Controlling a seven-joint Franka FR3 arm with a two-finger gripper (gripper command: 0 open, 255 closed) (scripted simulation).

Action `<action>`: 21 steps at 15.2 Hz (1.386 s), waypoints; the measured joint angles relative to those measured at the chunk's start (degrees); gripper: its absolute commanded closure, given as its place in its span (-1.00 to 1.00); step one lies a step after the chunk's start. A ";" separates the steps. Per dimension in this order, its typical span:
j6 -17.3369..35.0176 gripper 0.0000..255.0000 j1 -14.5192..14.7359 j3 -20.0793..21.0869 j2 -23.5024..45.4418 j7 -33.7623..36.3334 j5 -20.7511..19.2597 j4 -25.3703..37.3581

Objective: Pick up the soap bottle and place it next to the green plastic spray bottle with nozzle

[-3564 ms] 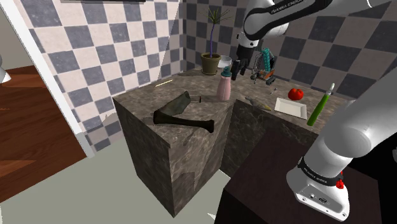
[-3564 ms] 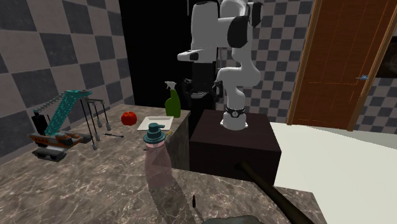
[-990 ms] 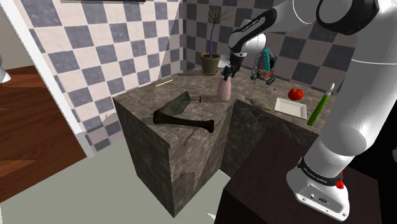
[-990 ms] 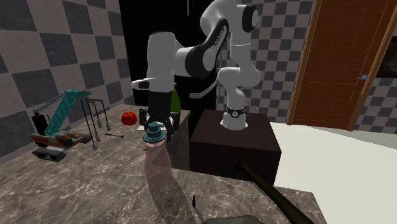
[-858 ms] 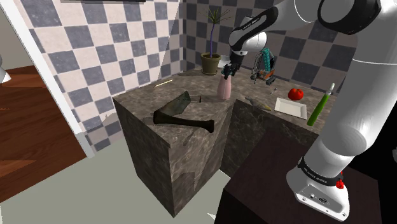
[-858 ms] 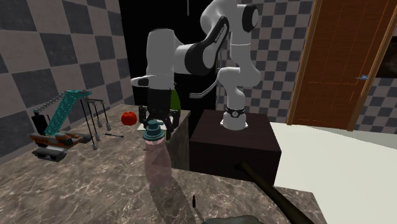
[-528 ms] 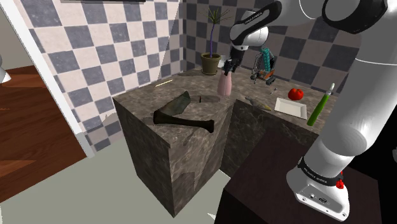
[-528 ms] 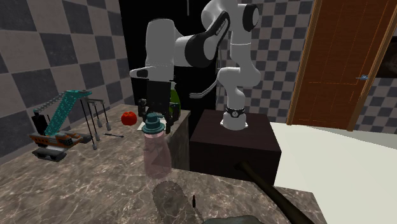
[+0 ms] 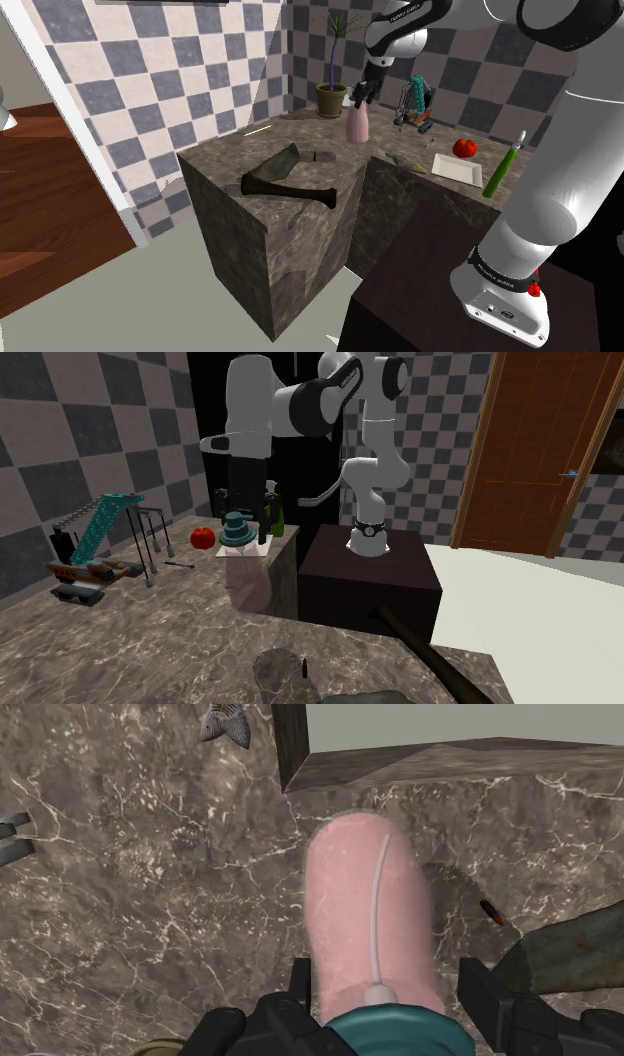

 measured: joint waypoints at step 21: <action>-15.32 1.00 0.00 -0.28 -2.63 1.97 -1.82 12.89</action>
